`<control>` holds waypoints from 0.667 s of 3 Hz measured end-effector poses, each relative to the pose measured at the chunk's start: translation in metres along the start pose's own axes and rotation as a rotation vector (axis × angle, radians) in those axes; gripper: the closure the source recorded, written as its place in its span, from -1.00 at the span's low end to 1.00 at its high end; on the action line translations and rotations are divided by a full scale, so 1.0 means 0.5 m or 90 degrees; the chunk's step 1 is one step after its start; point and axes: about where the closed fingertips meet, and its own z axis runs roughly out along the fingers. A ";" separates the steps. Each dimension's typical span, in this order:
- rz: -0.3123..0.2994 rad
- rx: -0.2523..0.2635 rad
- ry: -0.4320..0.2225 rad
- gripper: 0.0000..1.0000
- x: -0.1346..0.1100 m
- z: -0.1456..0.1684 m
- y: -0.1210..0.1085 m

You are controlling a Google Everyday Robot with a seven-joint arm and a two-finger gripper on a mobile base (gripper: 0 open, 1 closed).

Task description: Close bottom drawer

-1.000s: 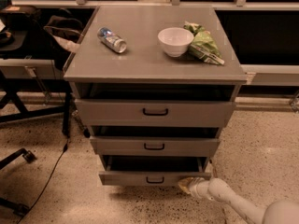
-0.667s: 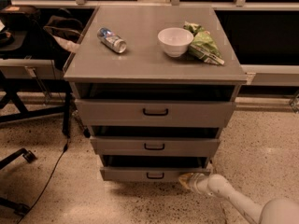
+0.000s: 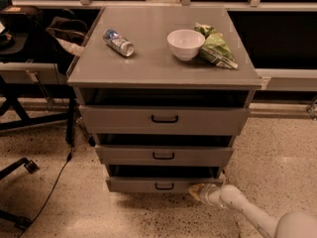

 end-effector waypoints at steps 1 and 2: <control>-0.005 0.006 0.008 -0.24 -0.011 -0.001 -0.009; -0.016 0.007 0.022 -0.71 -0.030 0.004 -0.022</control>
Offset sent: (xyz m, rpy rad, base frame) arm 0.0308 -0.0025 0.0186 -0.0787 0.0068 0.0172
